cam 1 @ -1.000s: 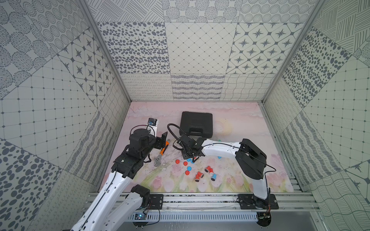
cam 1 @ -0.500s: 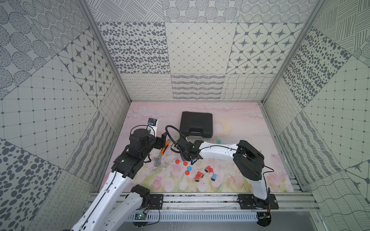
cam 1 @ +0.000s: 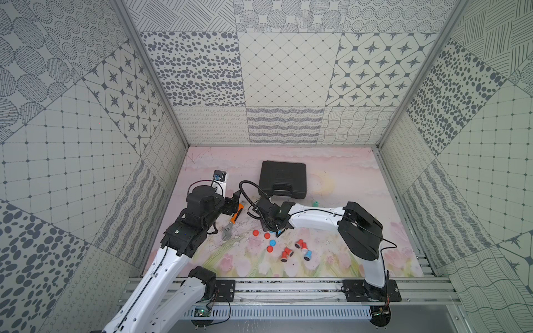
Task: Close the stamp cap
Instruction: Place the stamp at the center of the board.
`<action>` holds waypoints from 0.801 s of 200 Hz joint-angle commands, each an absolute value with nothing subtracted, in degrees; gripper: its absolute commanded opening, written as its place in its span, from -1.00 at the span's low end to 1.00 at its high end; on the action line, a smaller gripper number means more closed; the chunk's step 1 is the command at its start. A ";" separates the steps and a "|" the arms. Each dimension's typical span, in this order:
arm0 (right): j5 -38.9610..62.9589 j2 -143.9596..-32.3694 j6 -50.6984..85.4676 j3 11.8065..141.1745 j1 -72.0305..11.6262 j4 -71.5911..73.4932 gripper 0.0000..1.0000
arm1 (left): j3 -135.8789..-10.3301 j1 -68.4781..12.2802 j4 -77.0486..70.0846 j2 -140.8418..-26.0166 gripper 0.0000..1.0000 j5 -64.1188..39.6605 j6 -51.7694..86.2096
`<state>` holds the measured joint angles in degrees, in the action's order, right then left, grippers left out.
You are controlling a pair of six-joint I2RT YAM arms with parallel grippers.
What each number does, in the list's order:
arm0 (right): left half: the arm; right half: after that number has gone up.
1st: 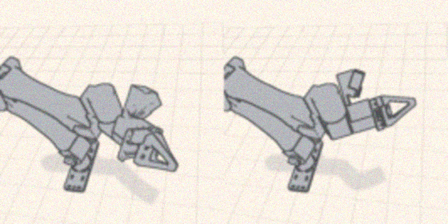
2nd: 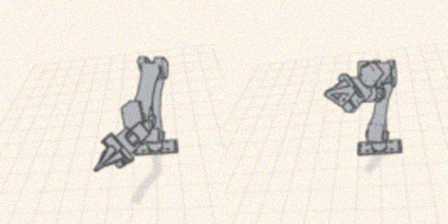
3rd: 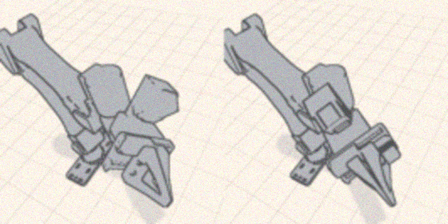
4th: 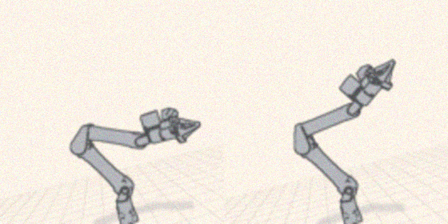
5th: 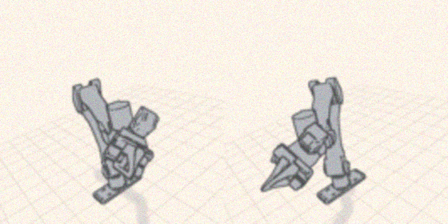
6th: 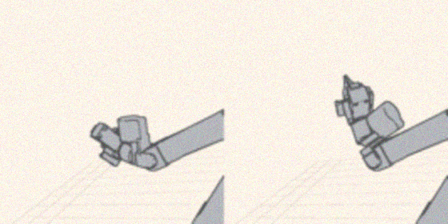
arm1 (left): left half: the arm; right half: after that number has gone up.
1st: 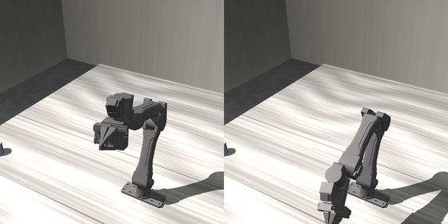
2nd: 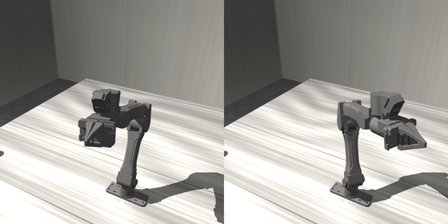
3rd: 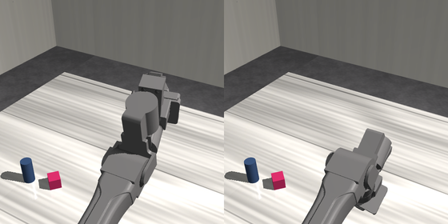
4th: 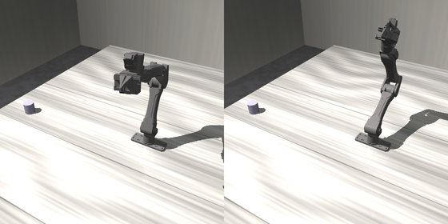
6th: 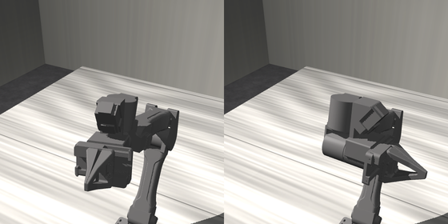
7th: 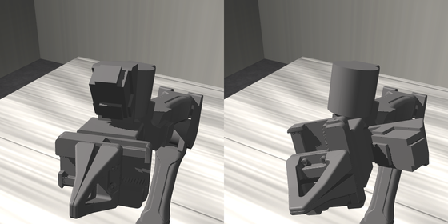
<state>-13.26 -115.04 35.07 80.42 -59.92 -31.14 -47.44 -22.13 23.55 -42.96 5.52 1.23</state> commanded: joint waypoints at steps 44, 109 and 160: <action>-6.34 -107.04 33.93 78.09 -51.79 -34.50 -0.94 | -47.13 -21.69 22.59 -42.66 0.63 6.55 0.44; -12.92 -100.00 30.47 68.27 -41.67 -34.73 -0.90 | -47.16 -21.70 22.42 -42.76 0.63 6.02 0.53; -18.00 -103.29 27.06 69.94 -38.94 -33.78 -0.86 | -47.11 -21.69 22.53 -42.78 0.63 6.15 0.53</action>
<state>-14.46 -101.43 29.71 68.58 -39.22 -35.05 -47.44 -22.13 23.53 -42.74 5.52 1.23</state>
